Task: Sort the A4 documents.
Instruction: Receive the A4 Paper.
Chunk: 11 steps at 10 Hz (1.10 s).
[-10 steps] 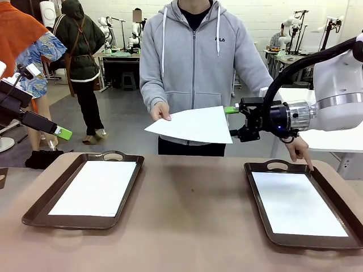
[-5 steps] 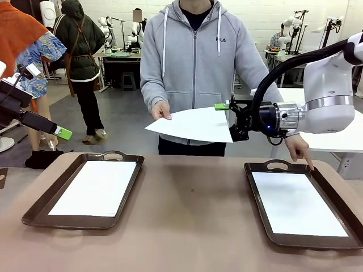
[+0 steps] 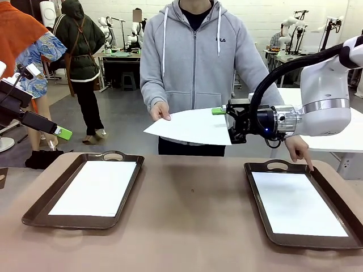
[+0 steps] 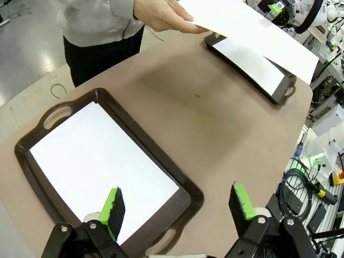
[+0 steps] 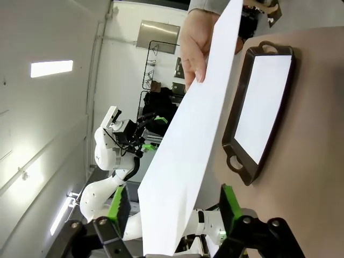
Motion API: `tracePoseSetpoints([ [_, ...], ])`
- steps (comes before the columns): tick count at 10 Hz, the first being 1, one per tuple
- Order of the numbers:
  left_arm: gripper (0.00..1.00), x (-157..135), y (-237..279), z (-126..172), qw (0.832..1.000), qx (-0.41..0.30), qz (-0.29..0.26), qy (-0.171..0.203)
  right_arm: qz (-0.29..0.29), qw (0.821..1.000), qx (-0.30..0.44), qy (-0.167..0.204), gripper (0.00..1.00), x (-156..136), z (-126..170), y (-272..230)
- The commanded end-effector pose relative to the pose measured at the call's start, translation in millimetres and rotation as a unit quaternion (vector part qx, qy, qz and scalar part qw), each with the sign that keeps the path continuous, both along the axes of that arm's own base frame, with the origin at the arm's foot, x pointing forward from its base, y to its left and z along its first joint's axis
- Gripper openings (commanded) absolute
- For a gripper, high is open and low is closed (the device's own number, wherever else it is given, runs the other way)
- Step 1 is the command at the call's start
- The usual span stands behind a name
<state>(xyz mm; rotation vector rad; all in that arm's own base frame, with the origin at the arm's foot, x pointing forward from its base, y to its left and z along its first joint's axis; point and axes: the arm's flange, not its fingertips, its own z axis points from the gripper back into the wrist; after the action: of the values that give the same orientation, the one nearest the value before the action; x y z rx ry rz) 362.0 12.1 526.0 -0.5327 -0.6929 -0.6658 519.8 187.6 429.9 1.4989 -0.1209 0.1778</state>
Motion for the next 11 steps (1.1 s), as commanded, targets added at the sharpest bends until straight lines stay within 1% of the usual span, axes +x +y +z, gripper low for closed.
tracePoseSetpoints([
  [1,1.00,0.5,0.2,-0.5,1.000,-0.004,-0.001,-0.001,-0.007,1.000,0.010,0.009,0.66,5.5,4.6,2.4],
  [2,1.00,0.5,0.2,-0.5,1.000,-0.004,-0.001,-0.001,-0.008,1.000,0.013,0.009,0.64,6.6,5.4,1.1],
  [3,1.00,0.5,0.2,-0.5,1.000,-0.004,-0.001,-0.001,-0.009,1.000,0.016,0.011,0.48,7.4,5.5,0.5],
  [4,1.00,0.5,0.2,-0.5,1.000,-0.004,-0.001,-0.001,-0.009,1.000,0.017,0.012,0.46,7.7,5.6,-0.7],
  [5,1.00,0.5,0.2,-0.5,1.000,-0.004,-0.001,-0.001,-0.009,1.000,0.019,0.015,0.30,7.9,5.8,-1.6],
  [6,1.00,0.5,0.2,-0.5,1.000,-0.004,-0.001,-0.001,-0.008,1.000,0.019,0.016,0.28,7.7,5.9,-2.4],
  [7,1.00,0.5,0.2,-0.5,1.000,-0.004,-0.001,-0.001,-0.008,1.000,0.019,0.017,0.11,7.5,5.8,-2.8],
  [8,1.00,0.5,0.2,-0.5,1.000,-0.004,-0.001,-0.001,-0.008,1.000,0.019,0.016,0.10,7.9,6.0,-2.9],
  [9,1.00,0.5,0.2,-0.5,1.000,-0.004,-0.001,-0.001,-0.008,1.000,0.018,0.017,0.00,8.2,6.1,-3.2],
  [11,1.00,0.5,0.2,-0.5,1.000,-0.004,-0.001,-0.001,-0.006,1.000,0.016,0.020,0.00,8.6,6.3,-4.0],
])
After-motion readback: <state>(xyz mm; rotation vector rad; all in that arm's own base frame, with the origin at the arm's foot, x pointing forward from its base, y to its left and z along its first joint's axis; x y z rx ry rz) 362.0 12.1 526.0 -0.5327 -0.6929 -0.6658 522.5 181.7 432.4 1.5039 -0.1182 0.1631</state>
